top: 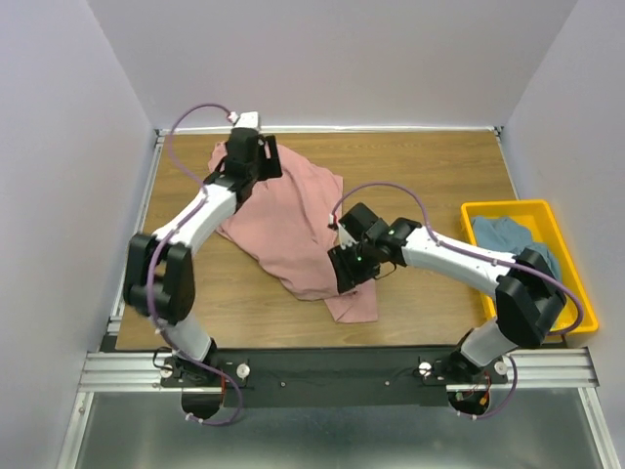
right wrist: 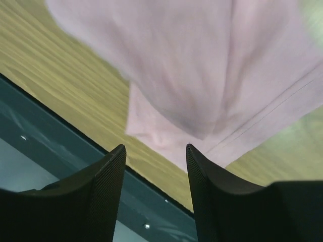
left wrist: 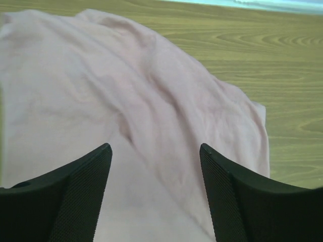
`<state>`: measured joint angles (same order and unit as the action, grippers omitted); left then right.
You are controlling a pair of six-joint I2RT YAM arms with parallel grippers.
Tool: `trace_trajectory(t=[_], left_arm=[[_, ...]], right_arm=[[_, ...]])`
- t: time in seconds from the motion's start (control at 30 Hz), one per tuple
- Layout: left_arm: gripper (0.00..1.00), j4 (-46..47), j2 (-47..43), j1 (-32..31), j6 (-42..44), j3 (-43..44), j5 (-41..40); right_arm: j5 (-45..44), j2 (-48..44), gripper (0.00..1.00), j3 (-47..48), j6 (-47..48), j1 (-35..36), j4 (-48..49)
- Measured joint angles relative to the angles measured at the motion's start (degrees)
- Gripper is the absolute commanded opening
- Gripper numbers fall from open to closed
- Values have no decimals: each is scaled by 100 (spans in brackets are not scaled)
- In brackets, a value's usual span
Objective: Fold and stack the t-shirts
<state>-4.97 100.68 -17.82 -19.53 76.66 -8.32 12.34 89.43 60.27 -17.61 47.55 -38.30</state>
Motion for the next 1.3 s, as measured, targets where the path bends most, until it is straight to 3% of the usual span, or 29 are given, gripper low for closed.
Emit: trace_trajectory(t=[0.1,0.2,0.3,0.43,0.83,1.17,1.27,1.3], left_arm=[[91,-39,-1084,153,-155,-706,-90],[91,-146,-2120,234,-365,-1421,-111],[91,-238,-3209,120,-649,-2391,33],[91,-446,-3926,-144,-1067,-3217,398],[88,-291,-4074,-326,-2603,-4745,992],[81,487,-3663,-326,-3550,-5534,1027],[70,828,-3294,-326,-3648,-5431,1029],[58,909,-3176,-326,-3661,-5392,1027]], right_arm=[[-236,-22,59,372,74,-258,-11],[-389,48,66,595,72,-1036,129],[-313,374,67,791,-35,-1930,514],[-74,1137,67,1294,-216,-2527,962],[649,3639,67,3314,-1010,-2658,1961],[992,4308,66,4030,-1283,-2667,2396],[1027,4424,64,4168,-1316,-2667,2481],[1038,4470,60,4210,-1340,-2667,2527]])
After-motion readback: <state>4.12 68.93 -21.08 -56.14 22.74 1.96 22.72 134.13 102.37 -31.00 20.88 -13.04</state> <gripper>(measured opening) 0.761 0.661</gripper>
